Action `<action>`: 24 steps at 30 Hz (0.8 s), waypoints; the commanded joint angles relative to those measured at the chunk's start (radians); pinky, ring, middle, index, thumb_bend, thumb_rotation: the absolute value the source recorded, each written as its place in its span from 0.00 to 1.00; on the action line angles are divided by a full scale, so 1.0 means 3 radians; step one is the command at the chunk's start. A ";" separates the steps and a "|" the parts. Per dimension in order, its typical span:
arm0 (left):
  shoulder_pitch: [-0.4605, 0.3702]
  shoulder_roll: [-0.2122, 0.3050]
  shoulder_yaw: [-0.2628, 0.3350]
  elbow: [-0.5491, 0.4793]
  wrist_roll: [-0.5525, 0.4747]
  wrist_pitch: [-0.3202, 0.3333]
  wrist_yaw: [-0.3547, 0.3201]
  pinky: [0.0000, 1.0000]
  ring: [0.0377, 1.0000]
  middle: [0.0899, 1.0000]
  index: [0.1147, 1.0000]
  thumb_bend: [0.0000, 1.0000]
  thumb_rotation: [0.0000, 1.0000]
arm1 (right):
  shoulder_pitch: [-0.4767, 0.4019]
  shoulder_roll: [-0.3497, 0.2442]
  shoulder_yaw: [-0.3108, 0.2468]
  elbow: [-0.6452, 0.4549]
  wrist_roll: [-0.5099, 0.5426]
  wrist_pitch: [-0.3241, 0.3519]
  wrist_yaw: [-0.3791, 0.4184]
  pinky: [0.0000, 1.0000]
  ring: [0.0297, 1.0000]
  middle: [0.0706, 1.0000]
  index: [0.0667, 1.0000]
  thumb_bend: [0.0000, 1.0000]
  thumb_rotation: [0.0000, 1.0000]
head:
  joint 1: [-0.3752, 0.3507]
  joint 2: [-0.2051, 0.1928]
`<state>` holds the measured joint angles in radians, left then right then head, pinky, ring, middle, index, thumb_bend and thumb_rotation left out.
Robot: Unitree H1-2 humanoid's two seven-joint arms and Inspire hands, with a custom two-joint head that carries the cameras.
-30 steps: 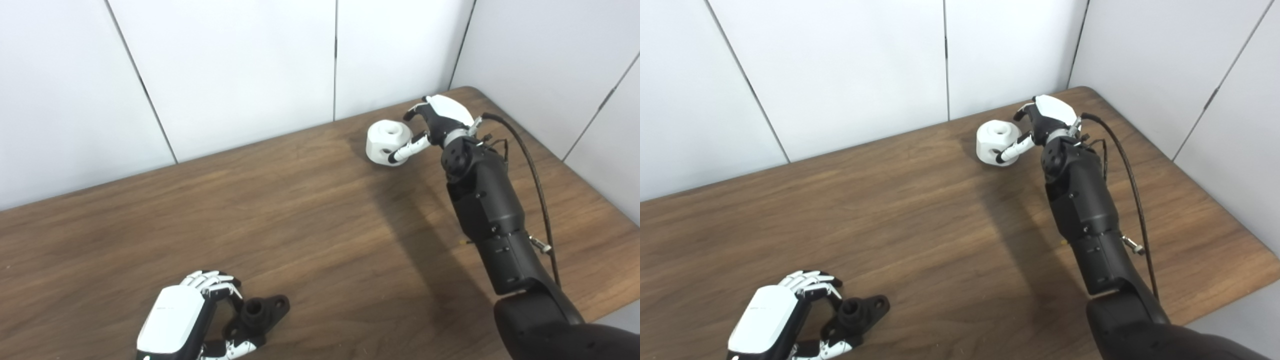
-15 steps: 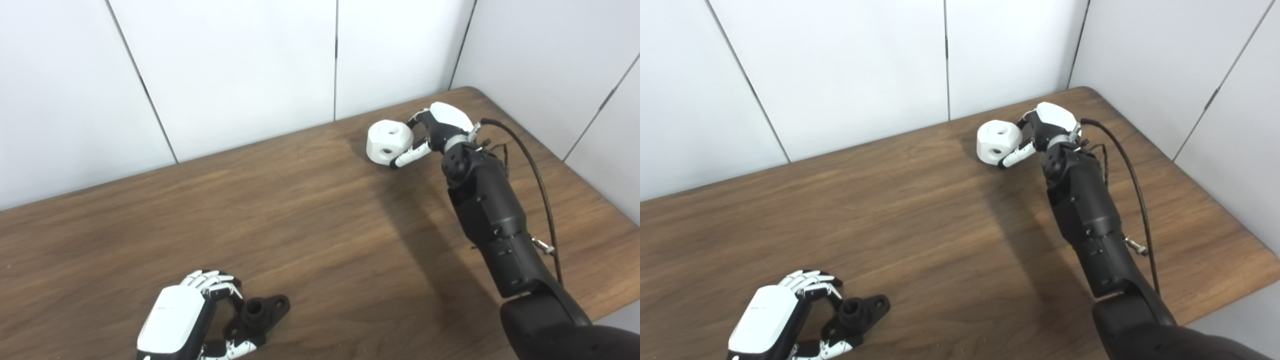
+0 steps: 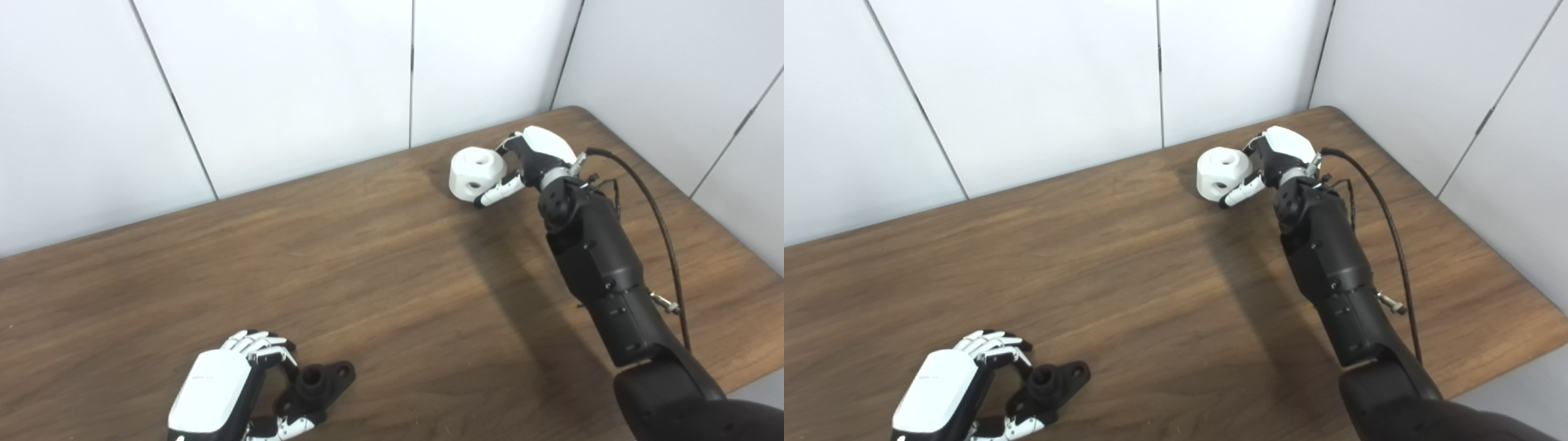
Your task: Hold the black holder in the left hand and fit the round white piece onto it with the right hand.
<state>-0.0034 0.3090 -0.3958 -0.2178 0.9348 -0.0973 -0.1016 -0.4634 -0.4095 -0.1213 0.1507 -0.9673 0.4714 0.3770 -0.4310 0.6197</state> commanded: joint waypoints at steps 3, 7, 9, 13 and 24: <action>0.0037 0.0069 -0.0004 0.0082 0.0115 0.0055 -0.0084 0.86 0.79 0.69 0.42 0.52 0.05 | -0.0128 -0.0086 -0.0020 -0.0073 0.0027 -0.0006 -0.0173 1.00 1.00 0.96 0.68 0.90 0.29 | -0.0001 0.0003; 0.0033 0.0071 -0.0007 0.0089 0.0121 0.0057 -0.0090 0.86 0.80 0.69 0.42 0.52 0.05 | -0.0135 -0.0077 -0.0019 -0.0068 0.0090 -0.0006 -0.0259 1.00 1.00 0.95 0.67 0.89 0.28 | -0.0005 0.0001; 0.0028 0.0074 -0.0010 0.0094 0.0131 0.0057 -0.0091 0.86 0.80 0.70 0.42 0.52 0.05 | -0.0139 -0.0074 -0.0016 -0.0071 0.0111 -0.0006 -0.0279 1.00 1.00 0.95 0.67 0.89 0.26 | -0.0010 -0.0002; 0.0028 0.0078 -0.0012 0.0095 0.0135 0.0055 -0.0090 0.87 0.80 0.70 0.42 0.52 0.05 | -0.0145 -0.0081 0.0009 -0.0064 0.0160 -0.0006 -0.0332 1.00 1.00 0.94 0.65 0.90 0.23 | -0.0008 -0.0012; 0.0012 0.0047 -0.0017 0.0103 0.0118 0.0043 -0.0060 0.86 0.79 0.69 0.42 0.52 0.05 | -0.0180 -0.0048 0.0017 -0.0030 0.0176 -0.0006 -0.0361 1.00 1.00 0.93 0.64 0.89 0.21 | 0.0006 -0.0011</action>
<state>-0.0044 0.3087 -0.3974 -0.2164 0.9358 -0.0974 -0.1012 -0.4646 -0.4077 -0.1124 0.1602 -0.9066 0.4714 0.2944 -0.4280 0.6151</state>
